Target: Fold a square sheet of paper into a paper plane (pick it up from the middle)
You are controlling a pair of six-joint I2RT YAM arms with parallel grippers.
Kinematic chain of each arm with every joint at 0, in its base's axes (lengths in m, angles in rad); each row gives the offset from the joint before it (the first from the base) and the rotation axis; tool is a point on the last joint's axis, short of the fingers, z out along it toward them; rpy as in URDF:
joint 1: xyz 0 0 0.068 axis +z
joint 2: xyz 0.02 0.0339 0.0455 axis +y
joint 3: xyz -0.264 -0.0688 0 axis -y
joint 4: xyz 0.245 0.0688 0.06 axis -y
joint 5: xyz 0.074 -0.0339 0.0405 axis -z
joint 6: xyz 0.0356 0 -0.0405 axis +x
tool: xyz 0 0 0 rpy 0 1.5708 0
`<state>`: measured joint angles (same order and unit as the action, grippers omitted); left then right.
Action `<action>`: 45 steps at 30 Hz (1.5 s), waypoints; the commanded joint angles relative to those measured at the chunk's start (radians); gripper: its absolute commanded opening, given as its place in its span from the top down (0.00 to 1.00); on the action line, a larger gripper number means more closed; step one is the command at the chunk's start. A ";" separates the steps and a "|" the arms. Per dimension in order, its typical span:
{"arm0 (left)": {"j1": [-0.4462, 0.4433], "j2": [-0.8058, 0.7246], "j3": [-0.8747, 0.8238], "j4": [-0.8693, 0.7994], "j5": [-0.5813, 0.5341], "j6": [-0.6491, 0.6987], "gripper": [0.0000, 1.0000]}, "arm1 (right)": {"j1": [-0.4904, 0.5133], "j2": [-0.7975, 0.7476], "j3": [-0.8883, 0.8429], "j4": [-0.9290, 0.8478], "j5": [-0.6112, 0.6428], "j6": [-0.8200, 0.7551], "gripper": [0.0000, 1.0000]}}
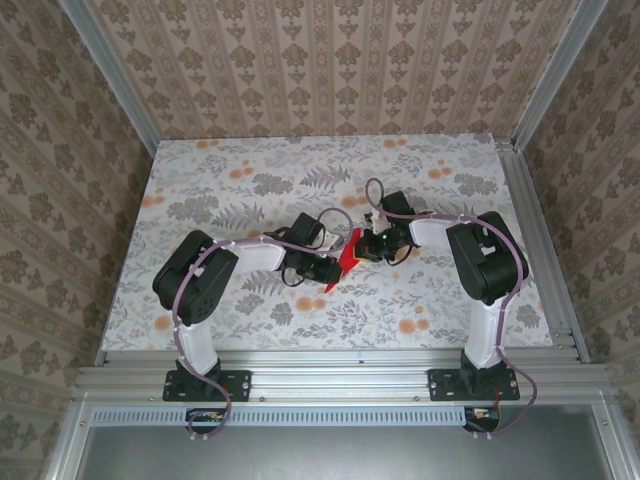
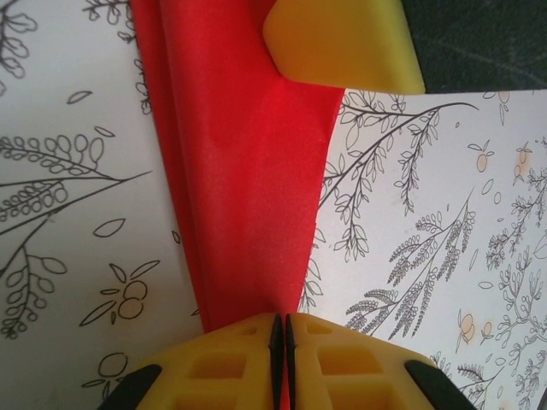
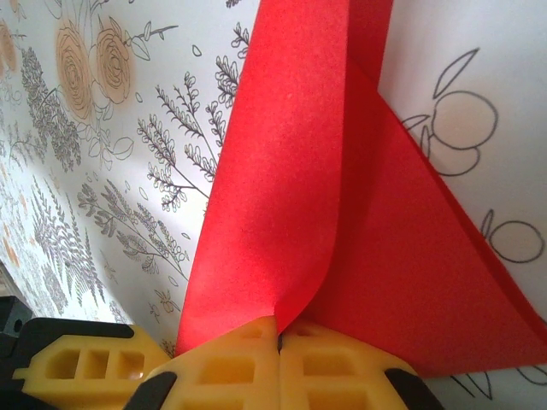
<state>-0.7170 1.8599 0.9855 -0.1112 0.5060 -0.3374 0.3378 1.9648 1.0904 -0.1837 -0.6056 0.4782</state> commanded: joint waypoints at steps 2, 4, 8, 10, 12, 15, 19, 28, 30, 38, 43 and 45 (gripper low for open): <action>0.004 0.049 -0.047 -0.027 -0.028 0.020 0.86 | -0.005 0.021 -0.044 -0.079 0.106 0.012 0.85; 0.004 0.049 -0.055 -0.032 -0.035 0.025 0.86 | -0.006 -0.001 -0.037 -0.085 0.102 0.018 0.79; 0.005 0.050 -0.075 -0.035 -0.045 0.037 0.86 | -0.016 -0.049 -0.030 -0.099 0.090 0.025 0.77; 0.007 0.051 -0.084 -0.033 -0.049 0.041 0.86 | -0.026 -0.092 -0.036 -0.110 0.095 0.025 0.74; 0.008 0.054 -0.091 -0.025 -0.050 0.041 0.87 | -0.039 -0.135 -0.051 -0.119 0.102 0.025 0.72; 0.010 0.058 -0.096 -0.014 -0.046 0.040 0.87 | -0.056 -0.202 -0.085 -0.131 0.109 0.025 0.71; 0.010 0.061 -0.099 -0.012 -0.044 0.043 0.87 | -0.060 -0.281 -0.149 -0.080 0.053 0.072 0.72; 0.010 0.051 -0.102 -0.003 -0.037 0.044 0.87 | 0.064 -0.272 -0.288 0.409 -0.019 0.474 0.88; 0.010 0.045 -0.105 0.001 -0.037 0.042 0.87 | 0.081 -0.245 -0.292 0.448 0.007 0.508 0.91; 0.010 0.049 -0.113 0.016 -0.023 0.044 0.87 | 0.098 -0.104 -0.278 0.600 -0.017 0.587 0.95; 0.010 0.055 -0.110 0.016 -0.021 0.048 0.87 | 0.099 -0.061 -0.255 0.564 -0.011 0.554 0.95; 0.010 0.055 -0.109 0.015 -0.019 0.049 0.87 | 0.096 -0.044 -0.250 0.546 0.000 0.537 0.95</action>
<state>-0.7052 1.8503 0.9230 -0.0010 0.5396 -0.3180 0.4313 1.8904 0.8124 0.3641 -0.6067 1.0271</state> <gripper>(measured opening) 0.127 0.069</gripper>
